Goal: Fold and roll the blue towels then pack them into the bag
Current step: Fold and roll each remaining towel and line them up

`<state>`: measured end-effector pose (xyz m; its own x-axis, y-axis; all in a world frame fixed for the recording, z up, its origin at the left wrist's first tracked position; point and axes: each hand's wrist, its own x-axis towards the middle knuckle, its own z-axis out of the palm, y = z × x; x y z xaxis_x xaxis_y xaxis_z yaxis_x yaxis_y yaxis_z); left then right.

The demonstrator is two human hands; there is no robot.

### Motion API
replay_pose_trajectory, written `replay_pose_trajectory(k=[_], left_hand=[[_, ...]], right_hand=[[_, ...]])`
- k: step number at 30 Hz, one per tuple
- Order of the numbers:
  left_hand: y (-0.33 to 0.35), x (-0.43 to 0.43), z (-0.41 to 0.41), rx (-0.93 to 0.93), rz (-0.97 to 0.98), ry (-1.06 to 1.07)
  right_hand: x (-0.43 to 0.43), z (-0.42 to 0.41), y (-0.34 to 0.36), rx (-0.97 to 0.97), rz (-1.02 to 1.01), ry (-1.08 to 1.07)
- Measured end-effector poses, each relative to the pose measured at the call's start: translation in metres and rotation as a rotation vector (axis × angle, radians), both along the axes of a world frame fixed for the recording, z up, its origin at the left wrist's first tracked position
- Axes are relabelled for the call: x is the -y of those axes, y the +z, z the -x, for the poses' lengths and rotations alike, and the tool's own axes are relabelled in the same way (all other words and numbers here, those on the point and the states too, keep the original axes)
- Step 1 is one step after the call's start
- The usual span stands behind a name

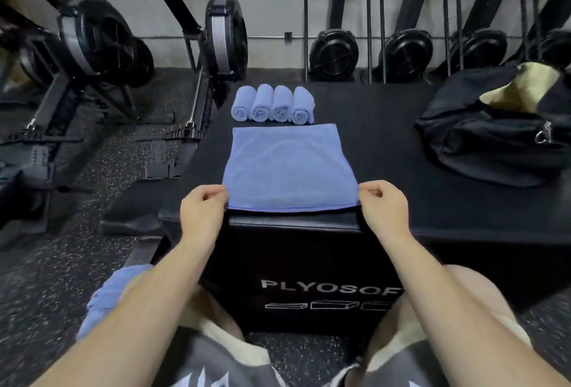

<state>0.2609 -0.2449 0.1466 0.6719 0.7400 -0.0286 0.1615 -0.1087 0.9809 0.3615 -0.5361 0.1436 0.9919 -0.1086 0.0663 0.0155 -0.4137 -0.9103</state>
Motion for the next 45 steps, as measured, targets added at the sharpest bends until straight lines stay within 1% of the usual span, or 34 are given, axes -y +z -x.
replay_pose_trajectory(k=[5, 7, 9, 11, 13, 15, 16, 18, 20, 22, 23, 24, 25, 28, 30, 31, 33, 34, 37, 40, 42, 43, 45], left_hand=[[-0.01, -0.003, 0.009, -0.052, -0.11, -0.018], [-0.008, -0.002, 0.013, -0.086, -0.192, -0.035], [-0.005, 0.0, 0.018, -0.123, -0.277, -0.061], [-0.005, 0.001, 0.022, -0.159, -0.318, -0.087], [-0.006, -0.001, 0.022, -0.186, -0.426, -0.093], [-0.005, -0.001, 0.015, -0.214, -0.597, -0.077], [-0.002, 0.003, 0.008, -0.215, -0.667, -0.083], [0.005, 0.01, -0.016, -0.2, -0.75, -0.163], [0.008, 0.017, -0.044, -0.239, -0.81, -0.323], [0.005, 0.019, -0.063, -0.379, -0.901, -0.47], [0.002, 0.016, -0.069, -0.47, -0.921, -0.496], [-0.002, 0.011, -0.07, -0.54, -0.934, -0.494], [-0.005, 0.006, -0.069, -0.563, -0.958, -0.463], [-0.01, -0.006, -0.069, -0.458, -1.111, -0.284], [-0.008, -0.008, -0.086, -0.397, -1.195, -0.231], [-0.006, -0.006, -0.099, -0.367, -1.199, -0.249], [-0.003, 0.0, -0.132, -0.322, -1.142, -0.344], [0.0, 0.003, -0.148, -0.356, -1.086, -0.414], [0.006, 0.007, -0.191, -0.576, -0.904, -0.551], [0.004, -0.008, -0.214, -0.694, -0.902, -0.588], [0.001, -0.021, -0.222, -0.668, -0.92, -0.557], [0.0, -0.027, -0.225, -0.606, -0.929, -0.498], [0.0, -0.041, -0.23, -0.477, -0.951, -0.304]], right_hand=[[0.002, 0.012, -0.009, 0.107, 0.097, 0.041], [0.005, 0.019, -0.009, 0.144, 0.153, 0.059], [0.008, 0.024, -0.006, 0.15, 0.2, 0.08], [0.007, 0.027, -0.003, 0.12, 0.273, 0.109], [0.002, 0.026, 0.0, 0.102, 0.426, 0.106], [-0.007, 0.024, 0.003, 0.17, 0.629, 0.085], [-0.015, 0.022, 0.004, 0.22, 0.69, 0.104], [-0.037, 0.013, 0.007, 0.285, 0.738, 0.219], [-0.061, 0.002, 0.009, 0.277, 0.76, 0.386], [-0.077, -0.009, 0.006, 0.223, 0.808, 0.522], [-0.078, -0.015, 0.003, 0.176, 0.84, 0.549], [-0.075, -0.02, 0.0, 0.134, 0.869, 0.543], [-0.069, -0.024, -0.003, 0.124, 0.892, 0.503], [-0.061, -0.037, -0.002, 0.229, 0.913, 0.324], [-0.075, -0.053, 0.005, 0.258, 0.928, 0.271], [-0.085, -0.064, 0.009, 0.267, 0.933, 0.276], [-0.107, -0.087, 0.013, 0.285, 0.913, 0.333], [-0.118, -0.099, 0.015, 0.276, 0.893, 0.377], [-0.14, -0.134, 0.012, 0.154, 0.878, 0.52], [-0.14, -0.163, 0.002, 0.005, 0.926, 0.531], [-0.134, -0.172, -0.003, -0.022, 0.925, 0.486], [-0.133, -0.173, -0.005, -0.007, 0.918, 0.468], [-0.132, -0.172, -0.01, 0.055, 0.924, 0.443]])
